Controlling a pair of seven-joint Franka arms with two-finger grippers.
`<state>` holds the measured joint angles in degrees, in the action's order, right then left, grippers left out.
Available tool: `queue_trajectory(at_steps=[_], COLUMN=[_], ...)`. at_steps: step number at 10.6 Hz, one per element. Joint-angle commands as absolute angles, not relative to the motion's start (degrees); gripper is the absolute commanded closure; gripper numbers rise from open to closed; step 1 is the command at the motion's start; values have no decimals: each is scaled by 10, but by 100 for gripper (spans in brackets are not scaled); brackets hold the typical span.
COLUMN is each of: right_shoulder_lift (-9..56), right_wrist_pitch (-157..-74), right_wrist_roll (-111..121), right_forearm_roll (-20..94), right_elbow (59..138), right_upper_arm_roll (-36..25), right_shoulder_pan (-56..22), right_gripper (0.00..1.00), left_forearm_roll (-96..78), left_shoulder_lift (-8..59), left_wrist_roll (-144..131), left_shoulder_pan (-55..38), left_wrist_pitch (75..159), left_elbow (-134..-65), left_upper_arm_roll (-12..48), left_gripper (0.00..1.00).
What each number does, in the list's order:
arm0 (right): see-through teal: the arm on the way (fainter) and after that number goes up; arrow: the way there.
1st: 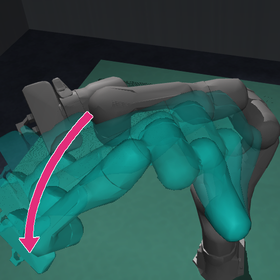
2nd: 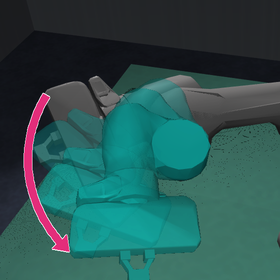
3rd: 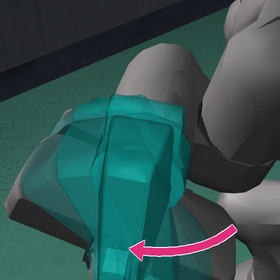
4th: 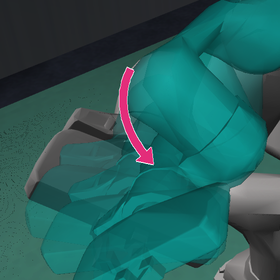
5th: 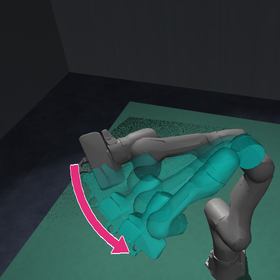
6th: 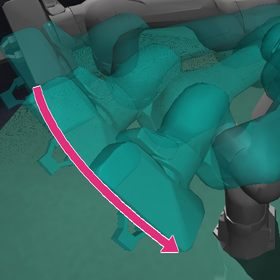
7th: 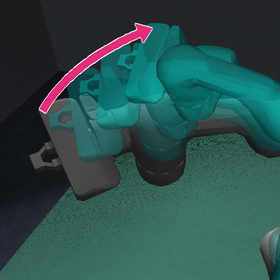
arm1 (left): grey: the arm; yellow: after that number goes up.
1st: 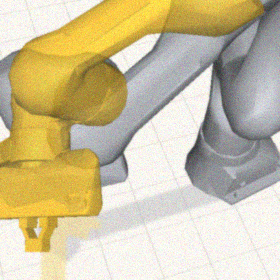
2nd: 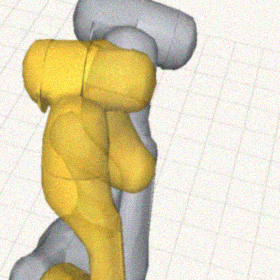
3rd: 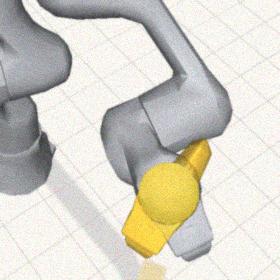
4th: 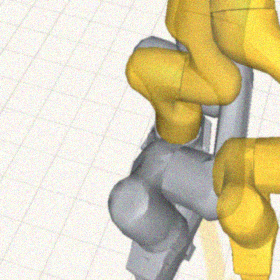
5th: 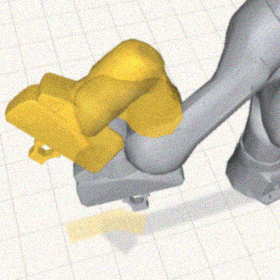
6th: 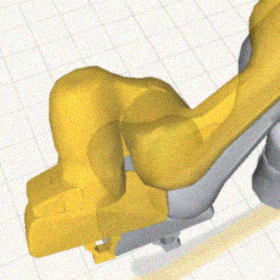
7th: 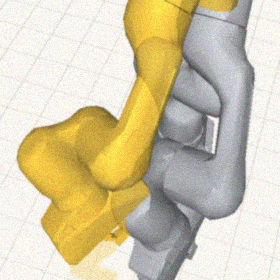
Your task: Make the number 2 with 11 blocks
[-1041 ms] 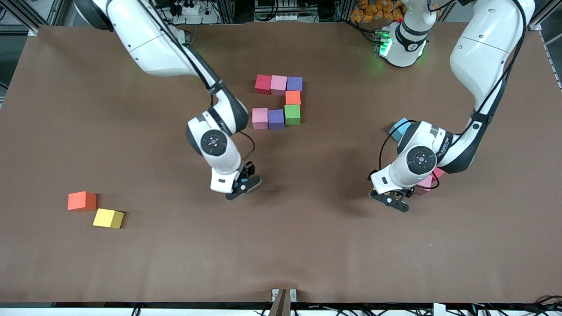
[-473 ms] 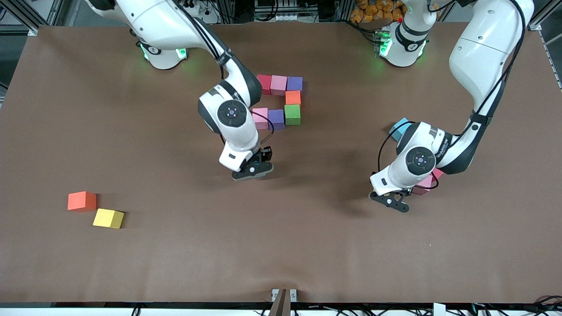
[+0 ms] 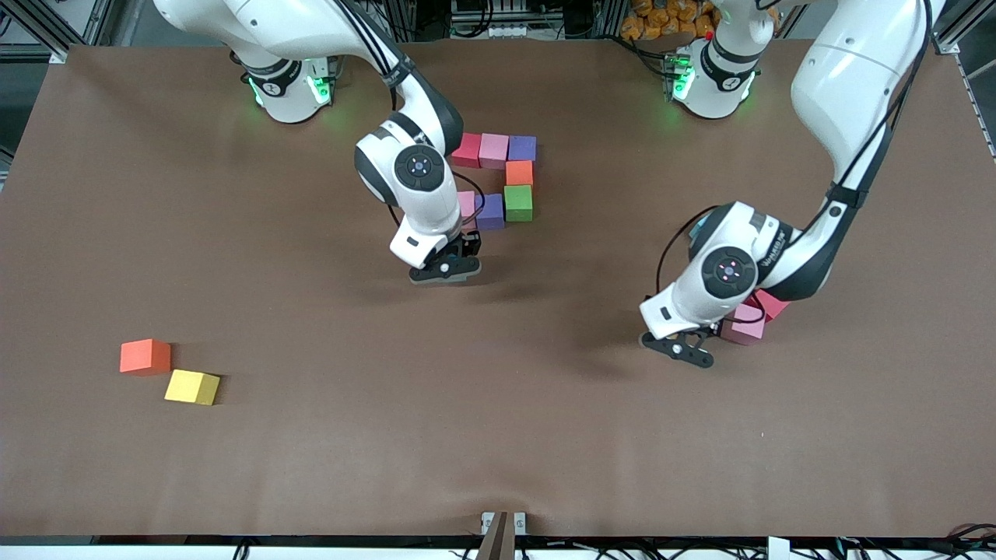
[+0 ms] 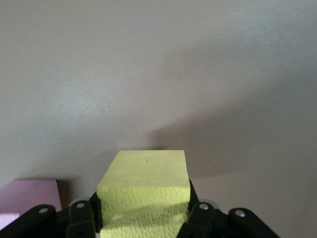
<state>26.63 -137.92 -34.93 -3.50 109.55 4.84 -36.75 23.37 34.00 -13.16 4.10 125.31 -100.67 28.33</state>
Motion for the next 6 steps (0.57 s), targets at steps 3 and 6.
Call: queue_trajectory(at_steps=[3,6], right_shoulder_lift=[242,261], right_wrist_pitch=[-1427,-1429], right_wrist_roll=[-414,-426], right_forearm_roll=[-40,-51], right_elbow=[1158,1160], right_upper_arm_roll=[47,47], right_shoulder_pan=[-420,-442], right_gripper=[100,100], left_forearm_roll=[243,243], left_shoulder_lift=[309,310], left_wrist_roll=[-184,-238], left_shoulder_pan=[43,43], left_wrist_pitch=[1215,1204], left_elbow=[-1014,-1014], left_upper_arm_roll=[313,340], left_gripper=[43,42])
